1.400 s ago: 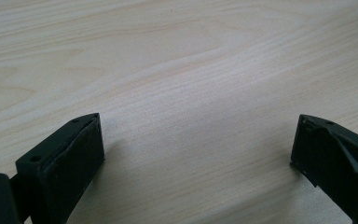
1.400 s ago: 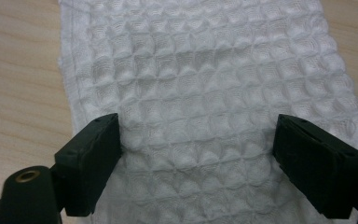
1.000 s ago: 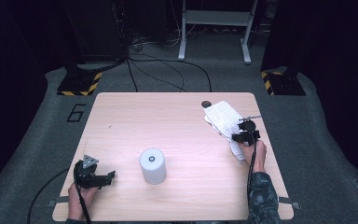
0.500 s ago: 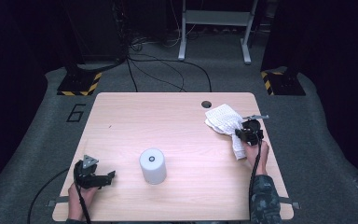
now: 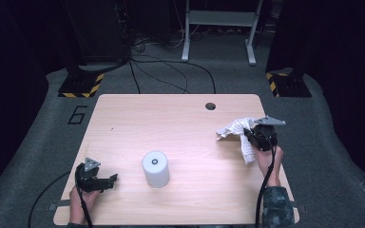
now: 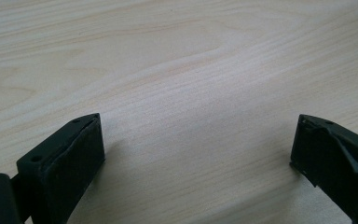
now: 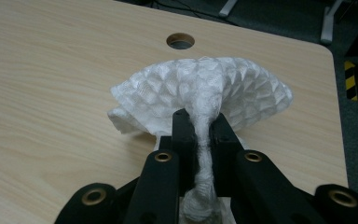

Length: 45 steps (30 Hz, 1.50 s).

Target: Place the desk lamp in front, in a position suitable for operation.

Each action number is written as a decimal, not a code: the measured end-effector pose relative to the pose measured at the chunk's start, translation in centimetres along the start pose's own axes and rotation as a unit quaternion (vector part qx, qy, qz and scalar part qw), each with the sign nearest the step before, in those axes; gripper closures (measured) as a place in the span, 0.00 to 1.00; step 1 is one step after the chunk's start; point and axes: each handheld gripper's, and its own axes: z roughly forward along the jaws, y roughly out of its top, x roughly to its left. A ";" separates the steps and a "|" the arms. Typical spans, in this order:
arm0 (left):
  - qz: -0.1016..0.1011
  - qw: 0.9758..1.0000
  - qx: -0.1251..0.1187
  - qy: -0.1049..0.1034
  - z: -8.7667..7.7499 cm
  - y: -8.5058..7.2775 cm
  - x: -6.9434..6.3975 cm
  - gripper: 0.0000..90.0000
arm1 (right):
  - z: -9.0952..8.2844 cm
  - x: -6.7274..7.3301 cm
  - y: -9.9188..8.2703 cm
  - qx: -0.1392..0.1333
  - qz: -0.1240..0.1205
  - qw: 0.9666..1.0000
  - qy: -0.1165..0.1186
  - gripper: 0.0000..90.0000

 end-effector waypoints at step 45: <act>-0.003 1.000 0.002 -0.001 0.0 0.0 0.0 0.02 | -4.2 2.2 -12.6 0.028 -0.005 0.997 0.073 0.08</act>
